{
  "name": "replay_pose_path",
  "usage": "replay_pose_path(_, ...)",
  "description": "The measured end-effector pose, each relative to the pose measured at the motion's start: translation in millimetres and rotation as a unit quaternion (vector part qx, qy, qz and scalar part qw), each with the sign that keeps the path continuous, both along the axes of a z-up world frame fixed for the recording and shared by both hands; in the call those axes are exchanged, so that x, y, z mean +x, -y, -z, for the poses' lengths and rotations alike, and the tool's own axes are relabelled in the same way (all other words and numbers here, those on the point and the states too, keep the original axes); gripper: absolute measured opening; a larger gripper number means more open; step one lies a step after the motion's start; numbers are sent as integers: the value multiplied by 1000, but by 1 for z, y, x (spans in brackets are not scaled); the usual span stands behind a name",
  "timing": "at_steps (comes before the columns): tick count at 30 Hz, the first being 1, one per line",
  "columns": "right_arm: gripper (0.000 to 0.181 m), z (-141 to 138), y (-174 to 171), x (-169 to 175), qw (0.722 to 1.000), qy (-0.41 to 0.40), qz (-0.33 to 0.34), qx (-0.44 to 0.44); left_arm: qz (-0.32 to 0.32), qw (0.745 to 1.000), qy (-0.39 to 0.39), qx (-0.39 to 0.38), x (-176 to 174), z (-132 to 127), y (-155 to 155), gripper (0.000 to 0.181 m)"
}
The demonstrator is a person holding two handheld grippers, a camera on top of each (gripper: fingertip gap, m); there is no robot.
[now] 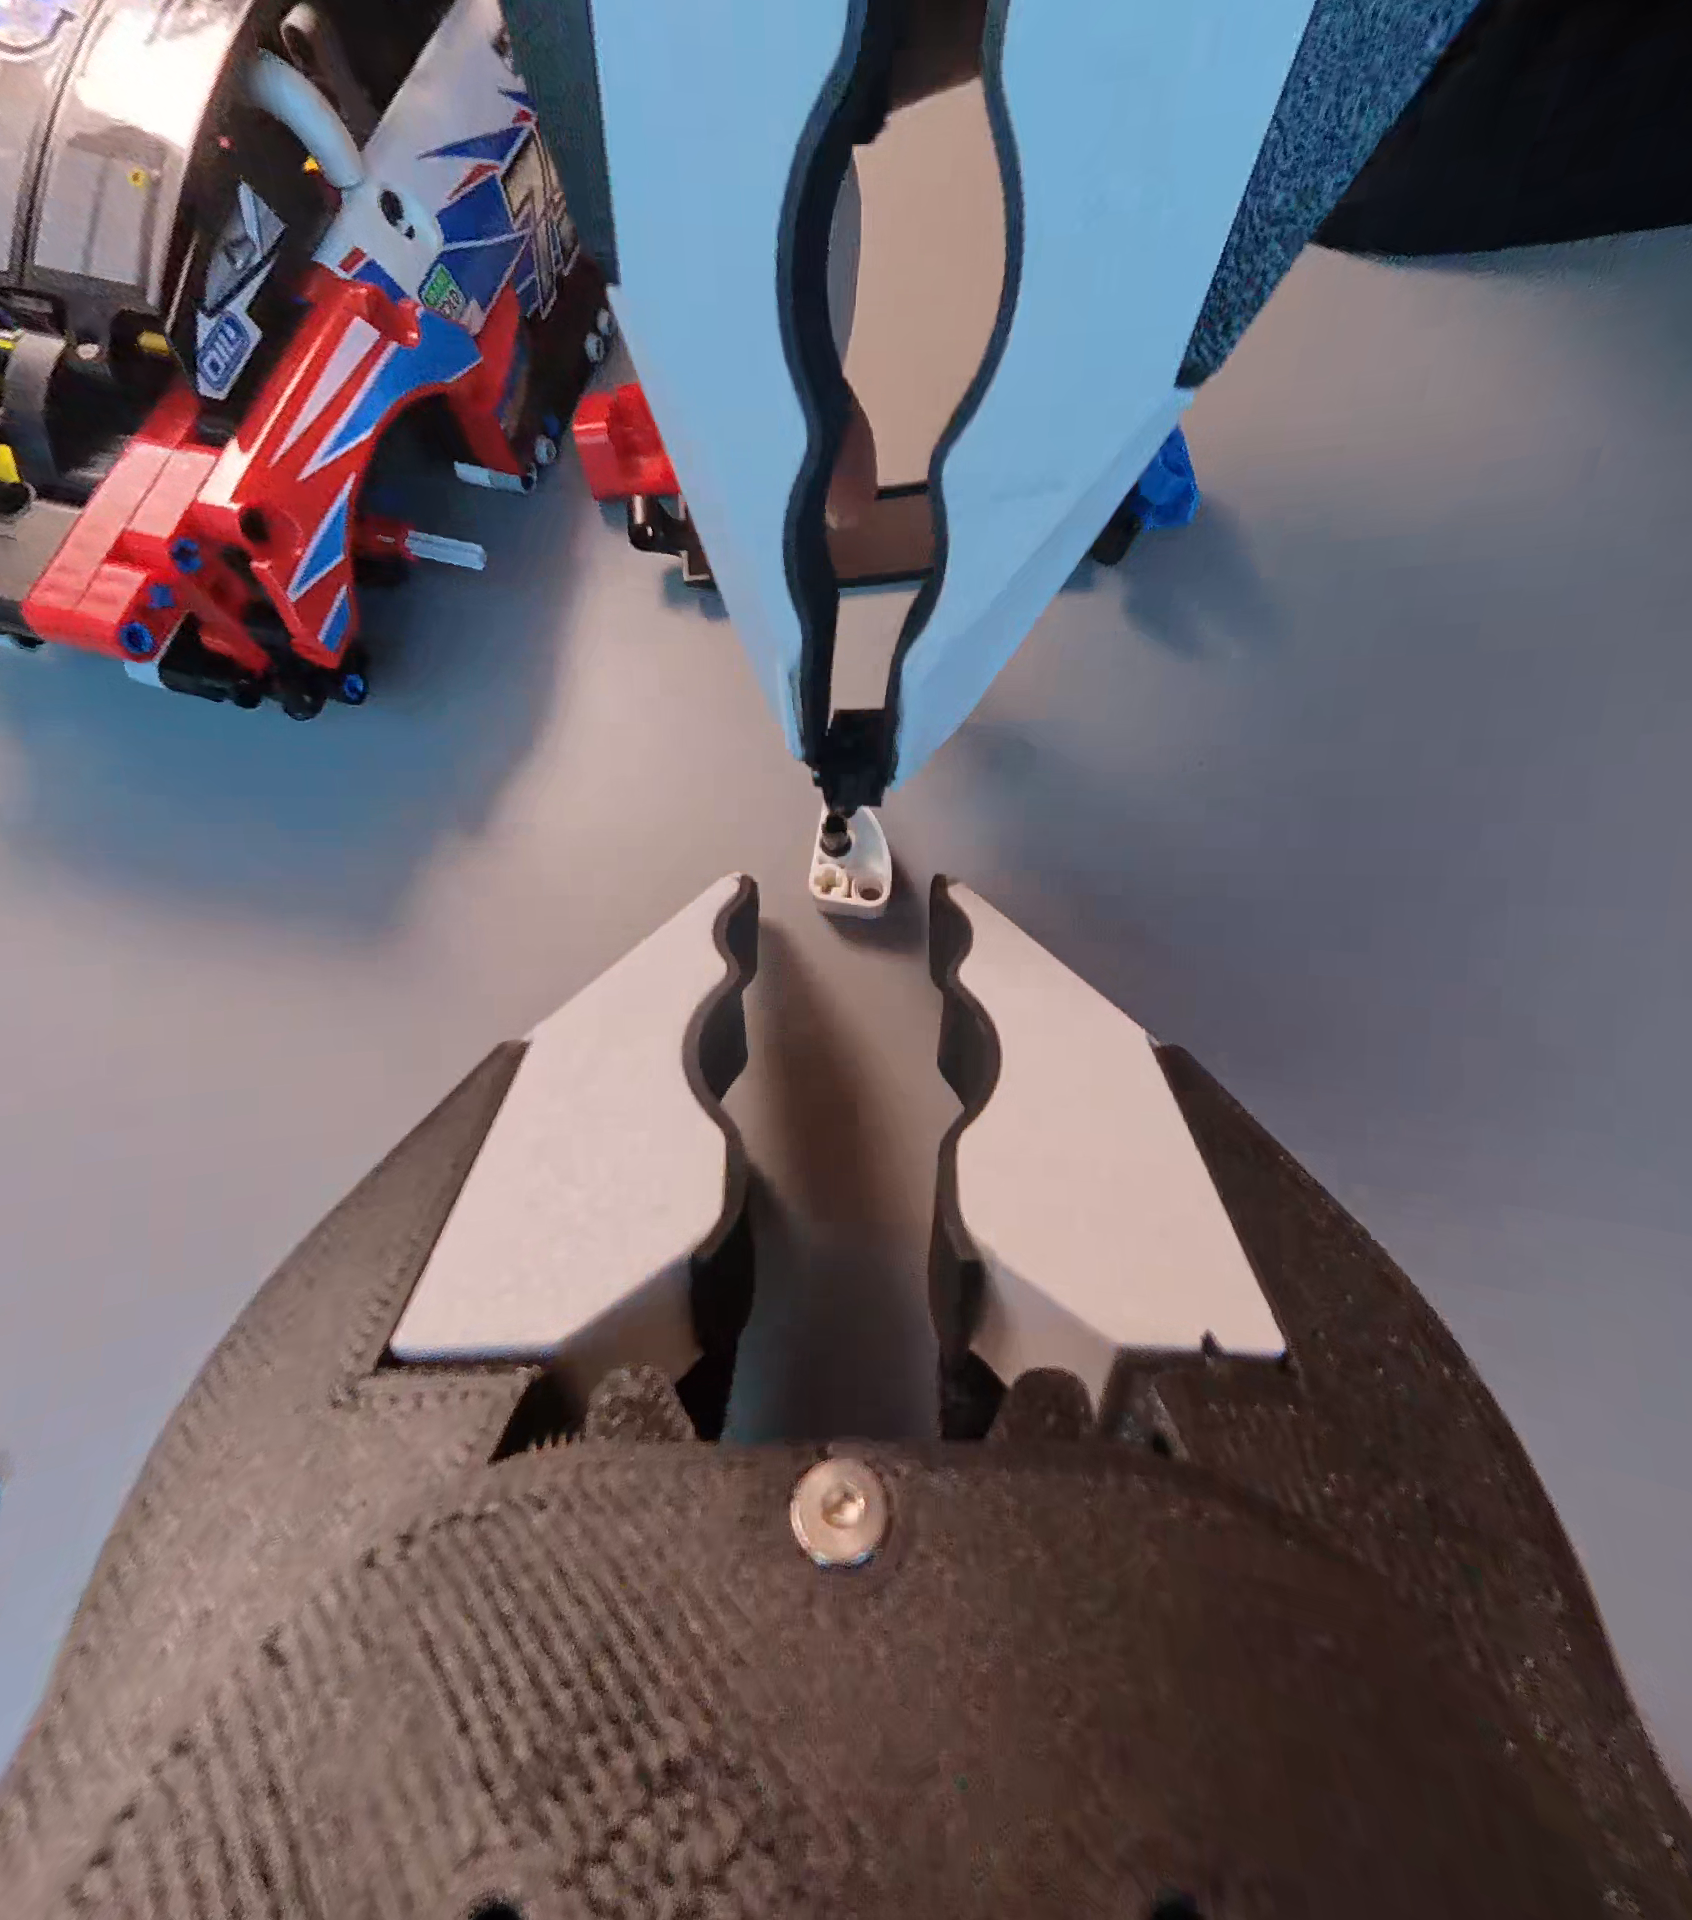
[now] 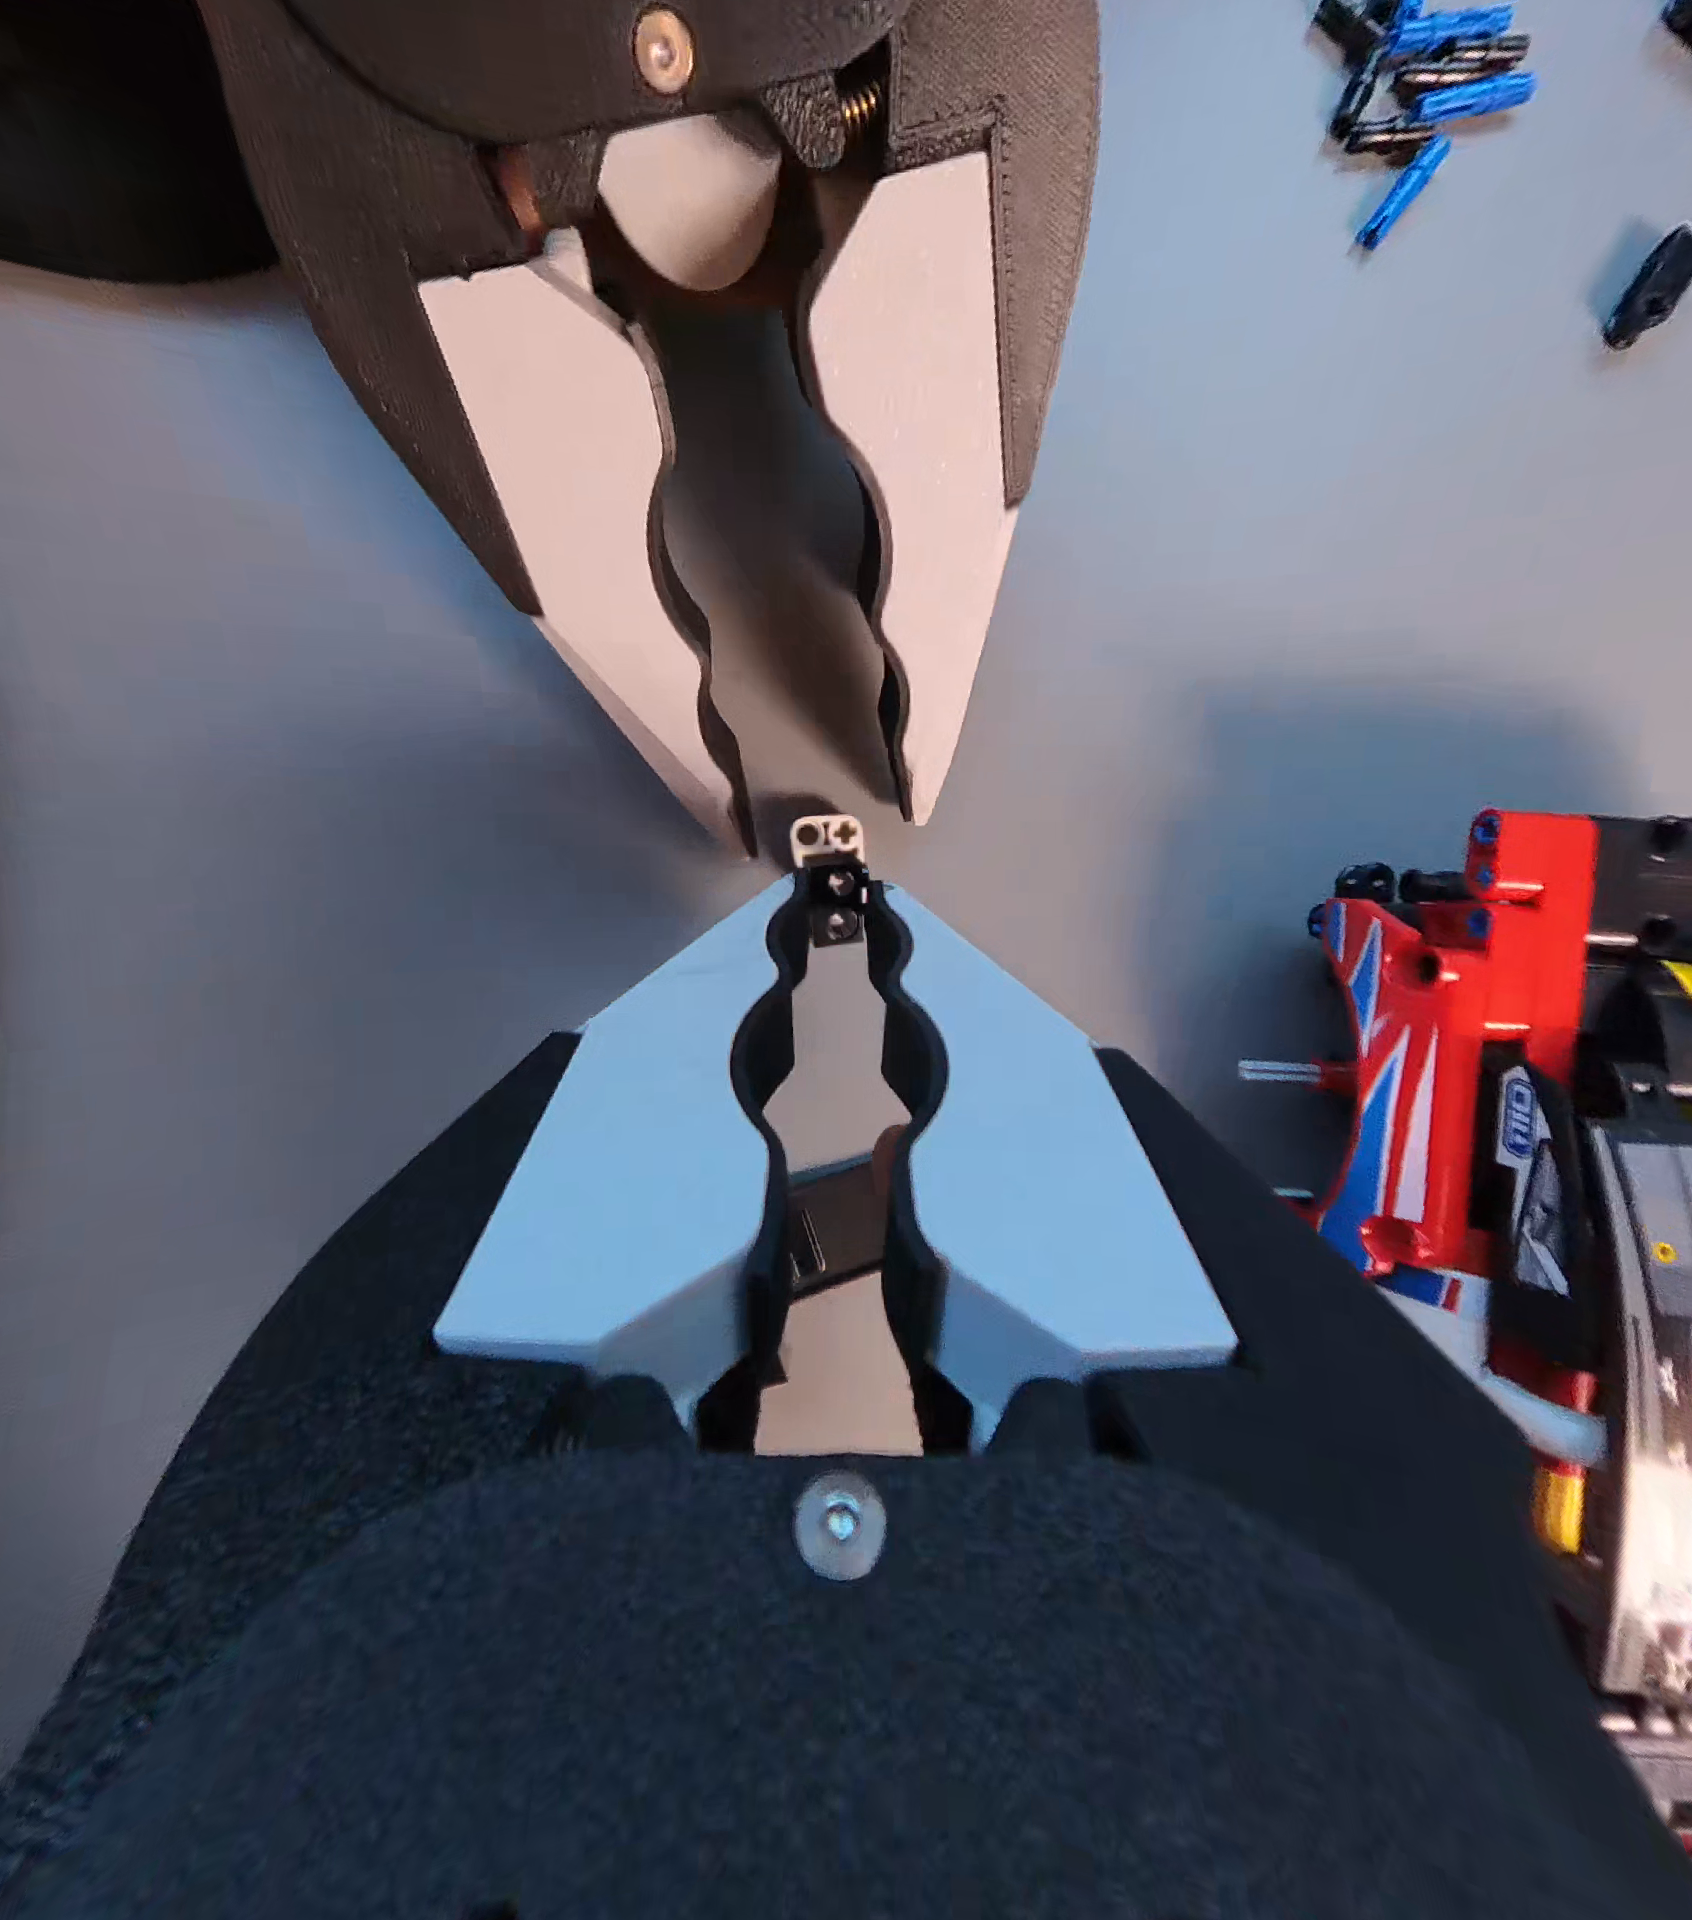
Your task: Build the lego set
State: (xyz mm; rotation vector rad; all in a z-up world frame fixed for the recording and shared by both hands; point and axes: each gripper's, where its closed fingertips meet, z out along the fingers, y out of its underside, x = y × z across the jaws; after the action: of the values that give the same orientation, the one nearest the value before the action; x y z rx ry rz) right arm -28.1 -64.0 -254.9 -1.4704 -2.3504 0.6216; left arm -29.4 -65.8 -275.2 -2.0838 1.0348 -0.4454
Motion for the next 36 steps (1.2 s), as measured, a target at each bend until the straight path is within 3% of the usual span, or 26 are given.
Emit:
replay_pose_path(1,7,2,-1,-1,1000,4,2,7,2,1000,-4,3,1,1,0,29)
replay_pose_path(8,7,9,-4,-4,999,30,16,14,1,1000,-14,18,2,1,-2,14)
replay_pose_path(23,7,11,-4,-5,997,33,20,63,2,1000,-14,23,3,1,-2,13)
replay_pose_path(28,7,17,-2,-2,994,27,-13,108,6,1000,-14,19,6,1,-1,13)
replay_pose_path(36,8,17,-2,-2,998,25,5,52,11,1000,-11,21,5,1,-1,14)
